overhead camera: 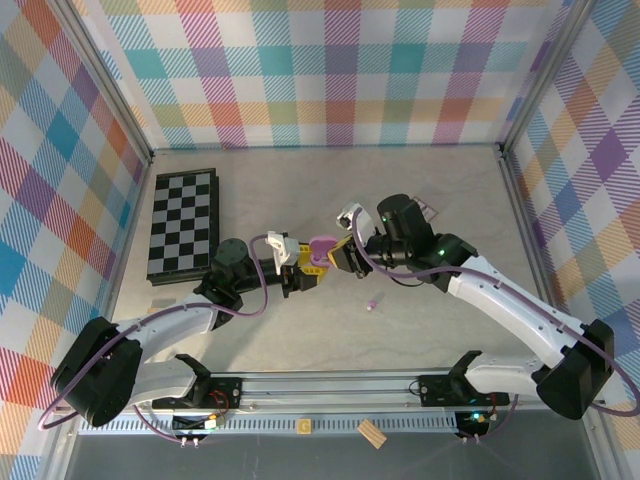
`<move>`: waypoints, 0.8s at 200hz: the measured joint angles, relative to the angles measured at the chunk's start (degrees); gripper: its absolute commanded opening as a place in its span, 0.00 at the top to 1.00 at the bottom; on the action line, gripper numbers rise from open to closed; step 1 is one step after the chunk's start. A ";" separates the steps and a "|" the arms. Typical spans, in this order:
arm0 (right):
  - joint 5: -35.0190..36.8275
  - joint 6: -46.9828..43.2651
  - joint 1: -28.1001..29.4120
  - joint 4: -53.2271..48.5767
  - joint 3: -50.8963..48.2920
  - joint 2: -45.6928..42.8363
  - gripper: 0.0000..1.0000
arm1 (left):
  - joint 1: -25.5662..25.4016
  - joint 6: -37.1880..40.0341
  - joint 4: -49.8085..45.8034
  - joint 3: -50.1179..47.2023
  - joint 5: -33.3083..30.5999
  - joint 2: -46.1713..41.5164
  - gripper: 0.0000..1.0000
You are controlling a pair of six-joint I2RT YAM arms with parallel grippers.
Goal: Insert the wireless bluetooth earbuds into the charging case
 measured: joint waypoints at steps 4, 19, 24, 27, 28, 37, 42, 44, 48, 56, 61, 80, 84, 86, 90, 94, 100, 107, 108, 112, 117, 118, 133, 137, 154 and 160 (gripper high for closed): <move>0.04 -0.09 0.02 0.02 0.00 0.04 0.83 | 0.00 0.00 -0.02 0.00 0.02 0.00 0.61; 0.02 -0.20 0.13 0.02 0.00 0.13 0.80 | 0.00 0.00 -0.09 0.00 0.02 0.00 0.61; 0.02 -0.31 0.15 0.02 0.00 0.13 0.76 | 0.00 0.00 -0.09 0.00 0.02 0.00 0.61; 0.02 -0.37 0.15 0.02 0.00 0.13 0.73 | 0.00 0.00 -0.09 0.00 0.02 0.00 0.61; 0.02 -0.39 0.15 0.02 0.00 0.13 0.73 | 0.00 0.00 -0.09 0.00 0.02 0.00 0.61; 0.04 -0.31 0.15 0.00 0.00 0.13 0.67 | 0.00 0.00 -0.09 0.00 0.02 0.00 0.61; 0.04 -0.70 0.15 0.00 0.00 0.13 0.66 | 0.00 0.00 -0.09 0.00 0.00 0.00 0.61; 0.02 -0.50 0.15 0.00 0.00 0.13 0.65 | 0.00 0.00 -0.09 0.00 0.02 0.00 0.61; 0.04 -0.63 0.15 0.02 0.00 0.13 0.64 | 0.00 0.00 -0.09 0.00 -0.02 0.00 0.61; 0.07 -0.55 0.15 0.00 0.00 0.07 0.61 | 0.00 0.00 -0.09 0.00 -0.04 0.00 0.61; 0.20 -0.42 0.15 -0.02 0.00 -0.02 0.59 | 0.00 0.00 -0.09 0.00 -0.07 0.00 0.61; 1.07 0.02 0.20 -0.04 -0.02 -1.01 0.52 | 0.04 0.00 0.02 0.00 -0.11 -0.04 0.61; 1.31 0.04 0.20 0.00 -0.02 -1.38 0.51 | 0.04 0.00 0.02 0.00 -0.09 -0.07 0.61; 1.46 0.22 0.20 0.02 -0.07 -1.62 0.50 | 0.04 0.00 0.02 0.00 -0.07 -0.09 0.61; 1.57 0.11 0.20 0.22 -0.15 -2.03 0.49 | 0.04 0.02 0.02 0.00 -0.04 -0.11 0.61; 1.79 0.33 0.20 0.46 -0.35 -2.64 0.47 | 0.04 0.00 0.02 0.00 -0.04 -0.15 0.61; 2.16 0.61 0.20 1.05 -0.90 -3.76 0.46 | 0.04 0.02 0.04 0.00 -0.07 -0.22 0.61; 2.51 1.05 0.17 1.62 -1.66 -5.16 0.45 | 0.04 0.02 0.04 0.00 -0.07 -0.26 0.61; 2.58 1.01 0.17 1.75 -1.86 -5.40 0.44 | 0.04 0.02 0.04 0.00 -0.07 -0.26 0.61; 2.80 1.49 0.15 2.10 -2.45 -6.32 0.44 | 0.07 0.02 0.04 0.00 -0.04 -0.31 0.61; 2.97 1.70 0.04 2.62 -3.23 -7.32 0.43 | 0.11 0.02 0.04 0.00 -0.04 -0.35 0.61; 3.02 1.79 0.00 2.71 -3.37 -7.50 0.43 | 0.11 0.02 0.04 0.00 -0.04 -0.39 0.61; 3.52 4.07 -0.85 4.85 -6.86 -11.23 0.41 | 0.35 0.02 0.04 0.00 -0.07 -0.59 0.61; 3.76 4.42 -1.07 5.25 -7.80 -12.11 0.40 | 0.39 0.02 0.04 0.00 -0.09 -0.66 0.61; 5.31 8.55 -3.63 7.17 -12.98 -16.48 0.39 | 0.59 0.02 0.04 0.00 -0.11 -0.87 0.61; 6.10 10.43 -4.83 7.67 -15.13 -18.16 0.39 | 0.63 0.02 0.07 0.00 -0.11 -0.96 0.61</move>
